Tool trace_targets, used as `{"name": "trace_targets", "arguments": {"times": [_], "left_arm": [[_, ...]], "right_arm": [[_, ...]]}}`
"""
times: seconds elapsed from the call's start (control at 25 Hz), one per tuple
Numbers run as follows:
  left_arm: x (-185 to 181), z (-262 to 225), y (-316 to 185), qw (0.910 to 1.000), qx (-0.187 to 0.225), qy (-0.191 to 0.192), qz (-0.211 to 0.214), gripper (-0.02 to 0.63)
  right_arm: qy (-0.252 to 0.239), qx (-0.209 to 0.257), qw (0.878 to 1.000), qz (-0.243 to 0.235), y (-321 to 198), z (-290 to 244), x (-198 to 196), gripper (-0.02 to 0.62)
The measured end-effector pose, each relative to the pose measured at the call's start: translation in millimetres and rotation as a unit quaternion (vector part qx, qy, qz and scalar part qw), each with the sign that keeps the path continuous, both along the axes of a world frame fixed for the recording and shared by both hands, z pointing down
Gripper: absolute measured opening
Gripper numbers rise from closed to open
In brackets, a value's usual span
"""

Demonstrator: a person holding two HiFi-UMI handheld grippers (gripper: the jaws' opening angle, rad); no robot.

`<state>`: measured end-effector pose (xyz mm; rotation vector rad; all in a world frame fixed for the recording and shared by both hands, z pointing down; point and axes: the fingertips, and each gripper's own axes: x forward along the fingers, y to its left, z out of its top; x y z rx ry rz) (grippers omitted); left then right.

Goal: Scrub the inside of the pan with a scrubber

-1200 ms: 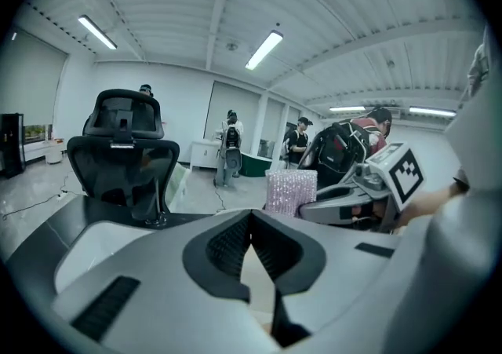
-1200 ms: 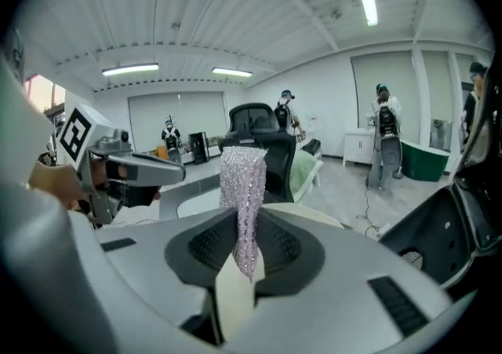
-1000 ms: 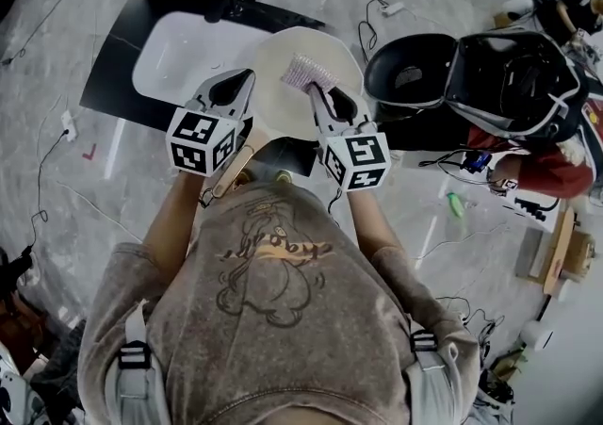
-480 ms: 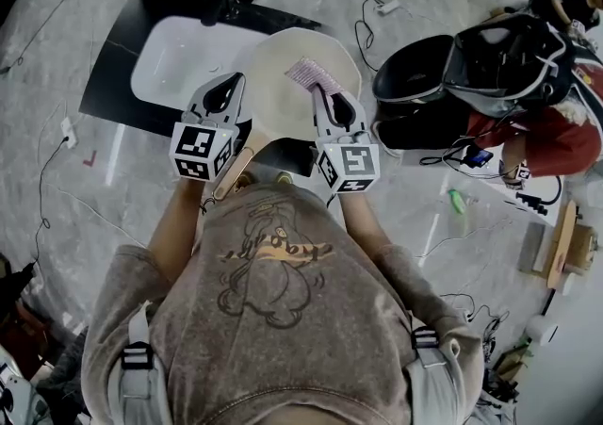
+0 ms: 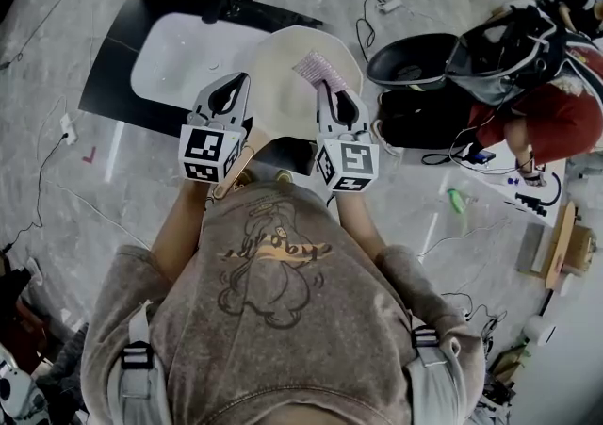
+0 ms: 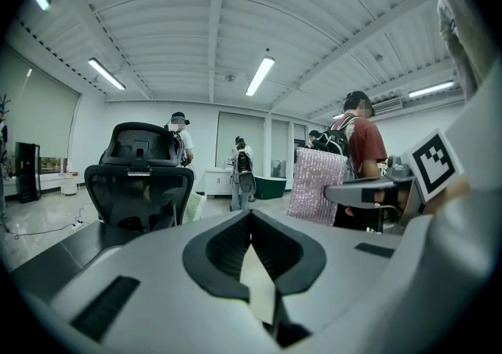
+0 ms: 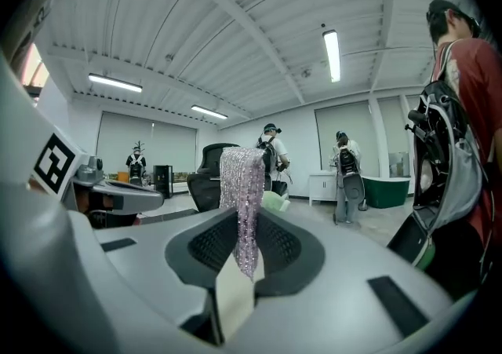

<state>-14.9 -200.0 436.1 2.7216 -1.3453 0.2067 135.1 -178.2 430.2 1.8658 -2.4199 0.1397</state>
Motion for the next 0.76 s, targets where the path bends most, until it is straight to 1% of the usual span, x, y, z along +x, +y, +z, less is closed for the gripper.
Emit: {"name": "trace_targets", "arguments": {"times": [0.24, 0.52, 0.76], "left_arm": [[-1.9, 2.2, 0.3, 1.0, -0.001, -0.003, -0.007, 0.017], [0.6, 4.7, -2.7, 0.9999, -0.011, 0.004, -0.007, 0.017], [4.0, 11.7, -5.9, 0.9998, -0.02, -0.003, -0.008, 0.017]], "right_arm": [[0.003, -0.024, 1.0, 0.002, 0.3, 8.6, -2.5, 0.084], [0.005, -0.026, 1.0, -0.013, 0.4, 9.9, -11.5, 0.084], [0.008, -0.035, 0.999, -0.029, -0.3, 16.4, -18.7, 0.084]]}}
